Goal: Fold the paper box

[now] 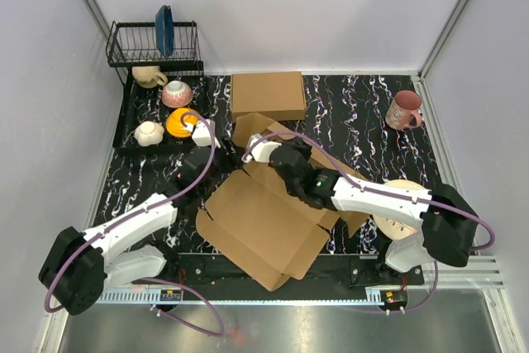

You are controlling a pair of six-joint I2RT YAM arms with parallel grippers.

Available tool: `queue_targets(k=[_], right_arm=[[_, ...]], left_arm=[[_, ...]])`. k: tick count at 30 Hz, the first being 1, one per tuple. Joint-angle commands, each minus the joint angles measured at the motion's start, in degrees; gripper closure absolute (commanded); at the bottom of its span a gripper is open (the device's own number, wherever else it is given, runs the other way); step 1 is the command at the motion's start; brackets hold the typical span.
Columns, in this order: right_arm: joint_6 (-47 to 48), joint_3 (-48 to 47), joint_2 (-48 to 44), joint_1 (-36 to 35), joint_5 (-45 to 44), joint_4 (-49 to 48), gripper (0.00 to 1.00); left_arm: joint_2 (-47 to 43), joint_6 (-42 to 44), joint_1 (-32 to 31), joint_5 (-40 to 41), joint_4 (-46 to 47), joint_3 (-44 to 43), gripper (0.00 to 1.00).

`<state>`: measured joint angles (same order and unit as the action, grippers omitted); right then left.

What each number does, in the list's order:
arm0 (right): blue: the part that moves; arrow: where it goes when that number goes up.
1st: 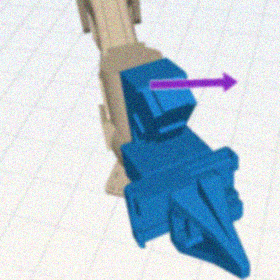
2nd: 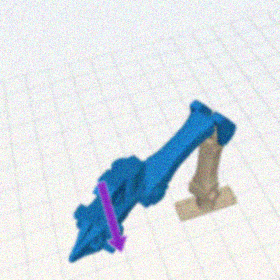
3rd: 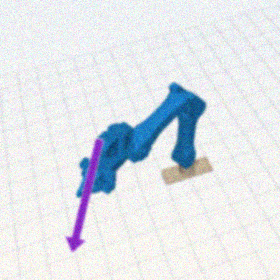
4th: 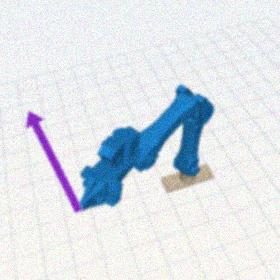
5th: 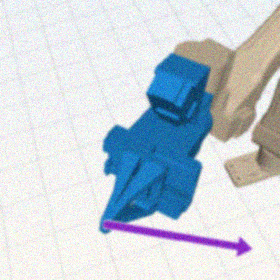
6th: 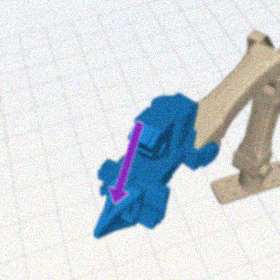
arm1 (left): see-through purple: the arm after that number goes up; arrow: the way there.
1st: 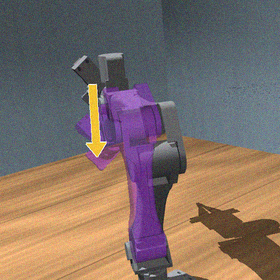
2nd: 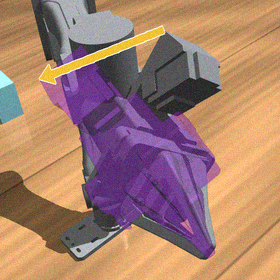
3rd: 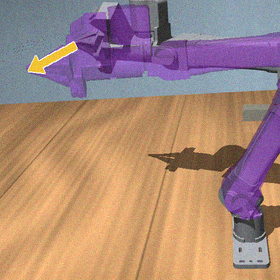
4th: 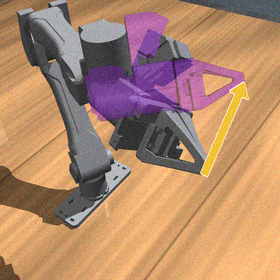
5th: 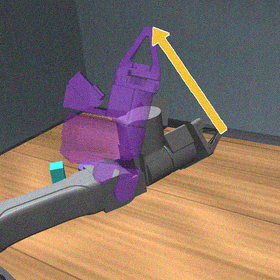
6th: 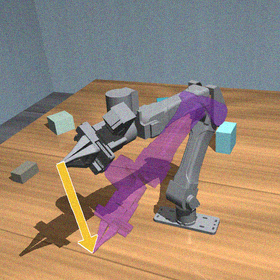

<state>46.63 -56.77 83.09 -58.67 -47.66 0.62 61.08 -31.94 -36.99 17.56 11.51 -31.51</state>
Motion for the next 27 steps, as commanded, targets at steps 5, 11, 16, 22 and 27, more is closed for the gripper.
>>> queue_targets(k=[5, 11, 16, 22, 27], right_arm=[[15.86, 4.56, 1.99, -8.29, -4.81, -11.87, 0.95], [11.74, 8.61, 2.16, -9.26, -6.92, -11.52, 0.94], [3.57, 9.14, 3.40, -9.79, -10.17, -8.01, 0.95], [-1.72, 8.78, 1.03, -9.79, -9.21, -4.40, 0.94], [-3.47, 9.14, 0.15, -9.79, -8.50, -3.35, 0.94]], left_arm=[[-4.03, -2.68, 0.34, 6.16, 5.90, 1.97, 0.37], [-8.60, -4.17, 0.34, 8.98, 7.30, 5.66, 0.37], [-12.11, -7.78, -0.01, 8.98, 12.47, 11.63, 0.37], [-11.70, -4.71, -2.11, 9.42, 18.10, 14.28, 0.37], [-7.91, -3.21, -3.79, 8.28, 26.27, 16.73, 0.38]])
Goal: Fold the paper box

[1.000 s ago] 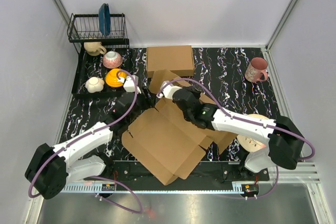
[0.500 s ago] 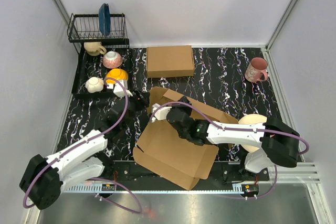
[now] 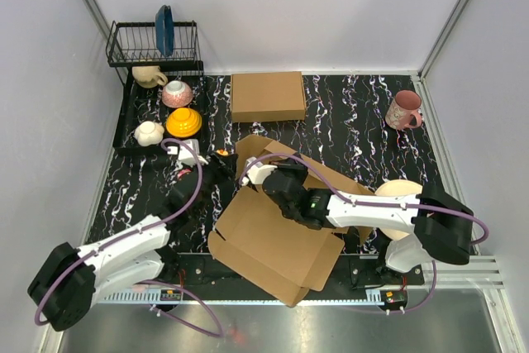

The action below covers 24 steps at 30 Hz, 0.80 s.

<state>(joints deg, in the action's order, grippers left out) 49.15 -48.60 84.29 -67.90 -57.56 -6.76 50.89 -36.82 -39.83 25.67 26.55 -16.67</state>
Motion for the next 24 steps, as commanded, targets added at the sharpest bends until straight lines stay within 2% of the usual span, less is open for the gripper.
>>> queue_targets(k=[1, 8, 13, 19, 24], right_arm=[[-6.17, 0.96, -1.49, -0.48, 1.66, 4.21, 0.94], [-6.87, 1.14, -3.34, -0.66, 2.36, 4.92, 0.94], [-7.31, 1.14, -4.22, -0.92, 2.63, 5.62, 0.94], [-4.86, 2.19, -2.56, -1.80, 1.14, 3.34, 0.94], [-4.41, 2.10, -0.27, -2.15, -0.44, 1.85, 0.94]], left_arm=[[3.93, 1.84, -0.86, -0.01, 13.94, 2.16, 0.38], [11.59, 5.09, -0.95, -2.29, 21.26, 1.02, 0.40], [17.04, 7.55, -1.03, -3.86, 25.48, -0.73, 0.49], [18.28, 8.34, -1.65, -6.86, 27.77, -1.27, 0.69], [15.65, 7.90, -2.44, -7.83, 28.39, -0.12, 0.82]])
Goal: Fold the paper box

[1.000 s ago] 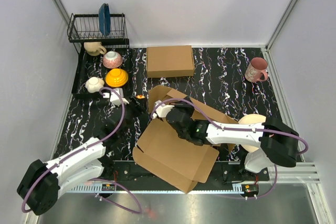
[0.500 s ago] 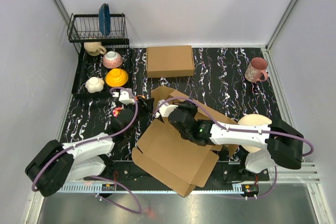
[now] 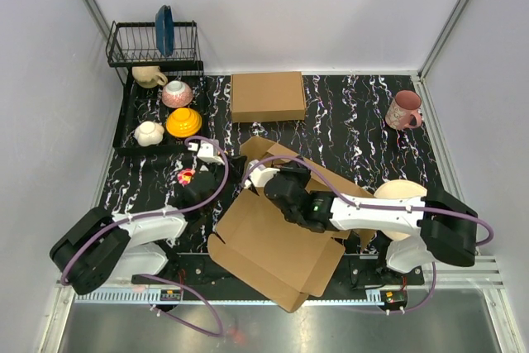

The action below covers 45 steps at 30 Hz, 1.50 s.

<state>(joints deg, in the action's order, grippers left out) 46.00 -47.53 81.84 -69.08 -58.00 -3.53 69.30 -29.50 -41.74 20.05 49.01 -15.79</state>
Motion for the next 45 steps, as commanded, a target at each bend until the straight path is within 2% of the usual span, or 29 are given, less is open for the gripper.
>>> queue_targets(k=[1, 13, 18, 22, 26, 31, 36, 45], right_arm=[[-0.57, 1.03, 2.44, -1.06, -0.27, -1.83, 0.94], [0.66, 1.65, 4.91, -1.14, -5.36, -5.69, 0.95], [5.06, 2.26, 2.10, -1.59, -7.39, -10.18, 0.96], [11.98, 3.49, 0.07, -2.64, -9.14, -15.35, 0.96], [19.82, 6.04, 0.77, -3.17, -10.64, -27.37, 0.98], [22.29, 7.62, 1.83, -3.96, -12.40, -32.14, 0.98], [26.06, 10.17, 3.41, -5.45, -14.86, -39.26, 0.99], [21.87, 11.49, 3.59, -8.00, -18.02, -37.08, 0.99]], left_arm=[[-3.37, 0.23, -0.54, -2.73, 5.66, -1.00, 0.84], [-8.57, -0.83, -0.63, -7.13, -1.64, -5.21, 0.91], [-7.34, -2.58, -1.24, -6.52, 2.39, -2.23, 0.94], [-7.68, -6.44, -2.03, -5.90, 5.04, 1.02, 0.95], [-8.65, -8.38, -4.57, -5.99, 4.69, 1.20, 0.96], [-8.92, -8.03, -8.35, -3.53, 3.81, 1.99, 0.96], [-8.04, -10.49, -11.61, -0.37, 6.97, 5.06, 0.96], [-4.26, -11.46, -16.79, 1.83, 9.43, 4.89, 0.96]])
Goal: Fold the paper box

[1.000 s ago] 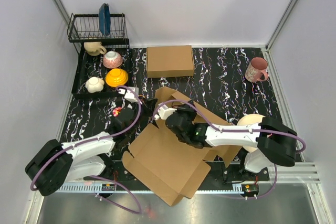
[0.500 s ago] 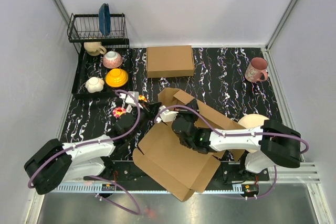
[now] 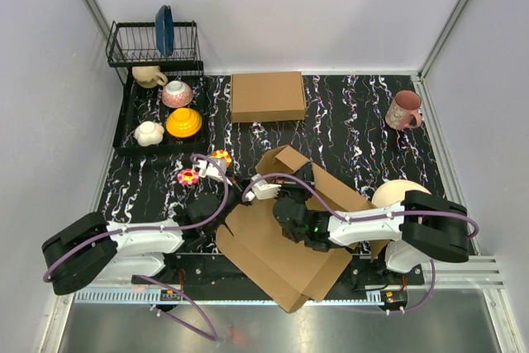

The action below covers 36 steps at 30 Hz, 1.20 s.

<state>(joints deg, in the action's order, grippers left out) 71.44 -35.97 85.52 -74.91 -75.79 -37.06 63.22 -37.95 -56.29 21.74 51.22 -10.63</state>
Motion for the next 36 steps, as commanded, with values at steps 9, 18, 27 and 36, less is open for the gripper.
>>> queue_targets(k=[9, 18, 27, 36], right_arm=[[-20.80, -1.12, -2.02, -3.83, -2.78, 16.98, 0.95], [-32.85, -3.23, -4.48, -4.01, -1.91, 29.85, 0.93], [-35.31, -2.88, -3.52, -4.01, -1.03, 29.67, 1.00], [-38.13, -3.58, -3.25, -4.01, -0.94, 32.13, 1.00]], left_arm=[[10.86, -6.08, -3.03, 1.64, 20.49, 1.23, 0.95], [13.51, -5.55, -3.74, 1.82, 21.38, -0.79, 0.94], [20.25, -4.58, -3.74, 0.33, 35.49, 1.05, 0.94], [27.57, -3.53, -4.88, -7.05, 44.23, -0.09, 0.92]])
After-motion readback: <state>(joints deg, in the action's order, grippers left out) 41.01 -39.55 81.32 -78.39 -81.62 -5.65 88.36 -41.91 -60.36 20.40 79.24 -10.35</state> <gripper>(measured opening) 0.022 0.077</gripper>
